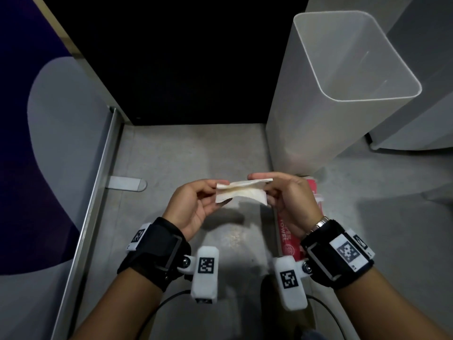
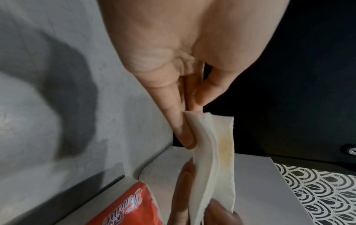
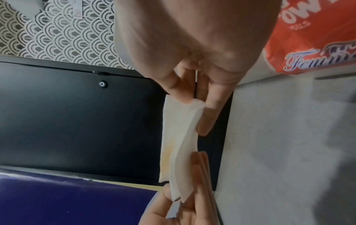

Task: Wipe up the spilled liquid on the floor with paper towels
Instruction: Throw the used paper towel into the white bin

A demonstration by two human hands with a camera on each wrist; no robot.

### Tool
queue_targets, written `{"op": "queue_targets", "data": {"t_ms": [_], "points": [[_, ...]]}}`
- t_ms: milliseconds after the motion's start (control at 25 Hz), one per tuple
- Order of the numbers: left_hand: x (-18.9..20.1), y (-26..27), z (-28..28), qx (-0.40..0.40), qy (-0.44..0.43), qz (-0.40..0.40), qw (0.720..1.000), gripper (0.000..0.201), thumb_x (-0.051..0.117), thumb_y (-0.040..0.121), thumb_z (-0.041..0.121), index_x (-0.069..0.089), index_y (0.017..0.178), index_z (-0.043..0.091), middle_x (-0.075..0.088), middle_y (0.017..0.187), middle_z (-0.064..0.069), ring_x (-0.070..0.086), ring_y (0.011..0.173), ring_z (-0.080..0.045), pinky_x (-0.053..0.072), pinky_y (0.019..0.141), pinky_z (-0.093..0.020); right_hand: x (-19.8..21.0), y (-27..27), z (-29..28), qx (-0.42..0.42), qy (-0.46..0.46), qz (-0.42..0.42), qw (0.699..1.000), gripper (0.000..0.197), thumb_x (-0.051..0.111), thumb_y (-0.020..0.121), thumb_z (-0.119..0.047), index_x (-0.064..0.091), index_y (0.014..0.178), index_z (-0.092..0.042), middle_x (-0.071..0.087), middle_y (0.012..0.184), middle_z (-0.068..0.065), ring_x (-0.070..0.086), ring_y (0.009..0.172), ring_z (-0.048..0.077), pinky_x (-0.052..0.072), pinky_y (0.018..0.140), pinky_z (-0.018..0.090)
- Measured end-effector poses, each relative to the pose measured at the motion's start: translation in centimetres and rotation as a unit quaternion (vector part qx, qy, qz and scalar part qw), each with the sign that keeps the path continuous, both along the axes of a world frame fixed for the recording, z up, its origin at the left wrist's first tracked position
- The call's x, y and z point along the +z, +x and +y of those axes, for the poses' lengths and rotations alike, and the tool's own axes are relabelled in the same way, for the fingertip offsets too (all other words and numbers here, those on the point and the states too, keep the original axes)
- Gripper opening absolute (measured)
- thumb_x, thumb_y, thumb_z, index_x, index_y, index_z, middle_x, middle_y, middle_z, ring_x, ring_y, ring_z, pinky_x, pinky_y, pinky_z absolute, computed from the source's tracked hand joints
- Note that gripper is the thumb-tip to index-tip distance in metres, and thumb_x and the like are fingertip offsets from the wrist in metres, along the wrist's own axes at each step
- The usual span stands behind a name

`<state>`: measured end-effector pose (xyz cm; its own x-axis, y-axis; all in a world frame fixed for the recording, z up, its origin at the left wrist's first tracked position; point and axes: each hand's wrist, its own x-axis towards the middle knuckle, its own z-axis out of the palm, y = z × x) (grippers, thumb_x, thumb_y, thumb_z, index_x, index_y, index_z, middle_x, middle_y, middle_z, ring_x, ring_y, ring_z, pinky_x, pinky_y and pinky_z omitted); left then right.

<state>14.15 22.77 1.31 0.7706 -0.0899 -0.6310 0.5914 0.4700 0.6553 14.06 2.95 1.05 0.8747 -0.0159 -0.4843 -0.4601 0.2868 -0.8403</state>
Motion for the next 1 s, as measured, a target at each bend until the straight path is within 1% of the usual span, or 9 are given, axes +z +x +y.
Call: {"op": "queue_targets", "data": {"t_ms": [120, 200, 320, 400, 480, 680, 760, 840, 1000], "points": [[-0.1, 0.0, -0.1, -0.020, 0.035, -0.017, 0.999, 0.015, 0.058, 0.083, -0.004, 0.067, 0.094, -0.008, 0.070, 0.092, -0.019, 0.071, 0.078, -0.023, 0.060, 0.067, -0.028, 0.6, -0.1, -0.4, 0.010, 0.044, 0.028, 0.999, 0.025, 0.051, 0.092, -0.007, 0.075, 0.090, -0.001, 0.074, 0.096, 0.017, 0.069, 0.076, 0.022, 0.055, 0.073, 0.034], [-0.4, 0.0, -0.2, -0.049, 0.098, -0.039, 0.993, 0.019, 0.067, 0.076, -0.012, 0.068, 0.092, -0.001, 0.071, 0.087, -0.014, 0.070, 0.075, -0.021, 0.057, 0.063, -0.027, 0.5, -0.1, -0.6, 0.029, -0.035, -0.002, 0.999, 0.020, 0.065, 0.084, 0.005, 0.075, 0.096, -0.008, 0.072, 0.091, 0.013, 0.066, 0.074, 0.021, 0.052, 0.069, 0.032], [-0.4, 0.3, -0.3, -0.136, 0.192, -0.055, 0.970, 0.029, 0.067, 0.075, -0.013, 0.069, 0.095, 0.007, 0.075, 0.089, -0.011, 0.070, 0.079, -0.022, 0.055, 0.068, -0.031, 0.5, 0.1, -0.7, 0.080, -0.135, -0.053, 0.986, 0.047, 0.071, 0.074, 0.020, 0.070, 0.105, -0.015, 0.069, 0.085, 0.016, 0.065, 0.071, 0.022, 0.055, 0.064, 0.031], [0.1, 0.4, -0.7, -0.227, 0.227, -0.084, 0.943, 0.027, 0.074, 0.077, -0.002, 0.072, 0.101, 0.009, 0.076, 0.091, -0.012, 0.071, 0.082, -0.020, 0.054, 0.072, -0.028, 0.9, 0.3, -0.6, 0.119, -0.165, -0.077, 0.976, 0.052, 0.073, 0.073, 0.019, 0.068, 0.109, -0.020, 0.072, 0.086, 0.020, 0.068, 0.071, 0.024, 0.057, 0.068, 0.037], [0.6, 0.6, -1.3, -0.272, 0.243, -0.109, 0.925, 0.026, 0.079, 0.077, 0.002, 0.074, 0.102, 0.007, 0.076, 0.090, -0.014, 0.072, 0.081, -0.020, 0.054, 0.074, -0.025, 1.3, 0.3, -0.5, 0.146, -0.203, -0.110, 0.962, 0.053, 0.075, 0.074, 0.014, 0.067, 0.110, -0.024, 0.075, 0.088, 0.013, 0.071, 0.072, 0.022, 0.059, 0.072, 0.039], [2.9, 2.0, -3.1, -0.230, 0.269, -0.171, 0.919, 0.017, 0.078, 0.073, -0.007, 0.077, 0.087, 0.003, 0.075, 0.082, -0.019, 0.070, 0.072, -0.024, 0.055, 0.072, -0.031, 3.3, 0.1, -1.1, 0.074, -0.276, -0.170, 0.943, 0.037, 0.080, 0.075, 0.002, 0.073, 0.098, -0.027, 0.073, 0.084, 0.000, 0.065, 0.068, 0.011, 0.058, 0.071, 0.035], [4.7, 2.5, -3.9, -0.221, 0.268, -0.205, 0.915, 0.018, 0.076, 0.074, -0.009, 0.077, 0.083, 0.007, 0.075, 0.081, -0.014, 0.069, 0.071, -0.019, 0.055, 0.069, -0.028, 4.8, -0.2, -1.7, 0.064, -0.343, -0.215, 0.912, 0.021, 0.082, 0.077, -0.007, 0.077, 0.088, -0.024, 0.072, 0.076, -0.005, 0.065, 0.067, 0.007, 0.052, 0.068, 0.026], [7.4, 3.3, -5.1, -0.223, 0.252, -0.240, 0.911, 0.023, 0.072, 0.076, -0.011, 0.078, 0.082, 0.011, 0.076, 0.083, -0.010, 0.070, 0.074, -0.017, 0.056, 0.069, -0.025, 7.3, -0.4, -2.5, 0.033, -0.427, -0.307, 0.850, 0.018, 0.082, 0.076, -0.006, 0.080, 0.083, -0.022, 0.069, 0.075, -0.007, 0.063, 0.069, 0.008, 0.046, 0.065, 0.018], [13.9, 6.3, -8.4, -0.204, 0.258, -0.347, 0.878, 0.029, 0.075, 0.070, -0.013, 0.078, 0.076, 0.015, 0.076, 0.076, -0.007, 0.070, 0.071, -0.017, 0.056, 0.070, -0.028, 13.1, 1.0, -5.1, -0.065, -0.480, -0.424, 0.765, 0.018, 0.081, 0.074, -0.001, 0.081, 0.085, -0.016, 0.067, 0.075, 0.001, 0.060, 0.067, 0.013, 0.046, 0.061, 0.025]]}}
